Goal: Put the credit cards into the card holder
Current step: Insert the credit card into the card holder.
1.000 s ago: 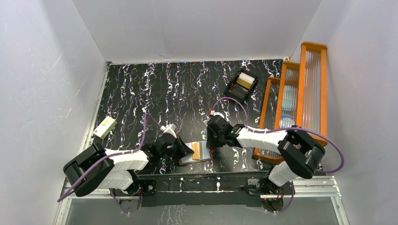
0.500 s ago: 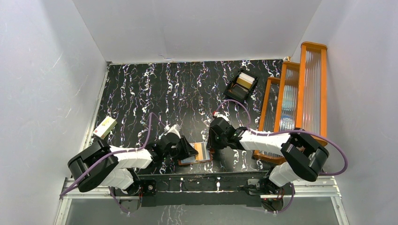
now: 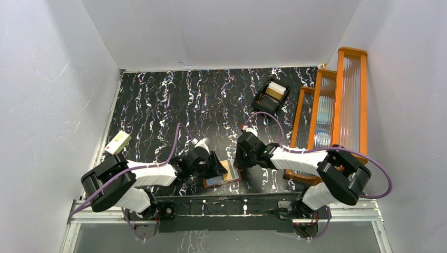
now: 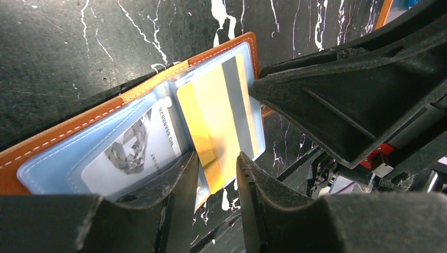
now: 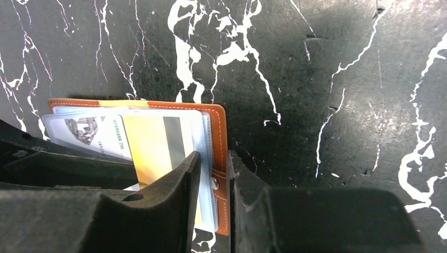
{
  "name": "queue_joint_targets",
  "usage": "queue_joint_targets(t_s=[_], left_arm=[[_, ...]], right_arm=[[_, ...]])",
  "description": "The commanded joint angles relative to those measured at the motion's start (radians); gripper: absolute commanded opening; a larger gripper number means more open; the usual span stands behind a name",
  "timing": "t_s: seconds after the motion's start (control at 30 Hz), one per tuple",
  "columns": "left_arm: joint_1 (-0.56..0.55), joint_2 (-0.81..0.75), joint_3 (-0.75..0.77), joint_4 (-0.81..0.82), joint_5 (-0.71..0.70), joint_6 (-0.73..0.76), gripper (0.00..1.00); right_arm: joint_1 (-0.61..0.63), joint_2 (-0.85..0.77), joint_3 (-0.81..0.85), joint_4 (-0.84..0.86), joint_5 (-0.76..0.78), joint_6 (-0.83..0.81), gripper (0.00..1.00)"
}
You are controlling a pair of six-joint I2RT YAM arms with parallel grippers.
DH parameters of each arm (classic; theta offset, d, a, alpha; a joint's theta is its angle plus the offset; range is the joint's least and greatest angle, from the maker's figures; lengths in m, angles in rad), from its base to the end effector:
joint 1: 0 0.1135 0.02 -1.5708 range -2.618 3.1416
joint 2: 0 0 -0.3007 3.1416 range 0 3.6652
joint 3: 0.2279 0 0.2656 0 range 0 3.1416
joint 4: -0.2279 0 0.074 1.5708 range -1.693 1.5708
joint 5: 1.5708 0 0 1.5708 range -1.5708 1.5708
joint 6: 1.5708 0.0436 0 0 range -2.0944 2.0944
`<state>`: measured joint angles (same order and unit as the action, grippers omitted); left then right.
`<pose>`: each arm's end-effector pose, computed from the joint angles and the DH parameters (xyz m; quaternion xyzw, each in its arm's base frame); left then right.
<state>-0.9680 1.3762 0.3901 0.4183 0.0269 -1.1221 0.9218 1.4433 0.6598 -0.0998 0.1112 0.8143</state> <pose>0.1429 -0.2098 0.1627 -0.0610 0.8747 -0.4217 0.2310 0.1742 0.2216 0.1810 -0.0318 0.9397 0.2230 0.2574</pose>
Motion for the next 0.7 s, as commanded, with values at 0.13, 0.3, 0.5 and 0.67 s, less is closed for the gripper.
queue_joint_targets(t_s=[0.13, 0.3, 0.5, 0.67], left_arm=[[-0.022, -0.033, 0.051, -0.083, -0.038, 0.039, 0.39], [-0.022, -0.123, 0.064, -0.197, -0.054, 0.037, 0.47], [-0.019, -0.193, 0.072, -0.324, -0.066, 0.031, 0.51], [-0.016, -0.186, 0.106, -0.353, -0.070, 0.062, 0.54]], right_arm=[[0.016, -0.040, -0.002, -0.057, 0.015, 0.016, 0.39], [0.015, -0.117, 0.018, -0.127, 0.067, -0.004, 0.47], [0.016, -0.154, 0.031, -0.151, 0.059, -0.004, 0.48], [0.016, -0.156, 0.011, -0.131, 0.041, 0.006, 0.47]])
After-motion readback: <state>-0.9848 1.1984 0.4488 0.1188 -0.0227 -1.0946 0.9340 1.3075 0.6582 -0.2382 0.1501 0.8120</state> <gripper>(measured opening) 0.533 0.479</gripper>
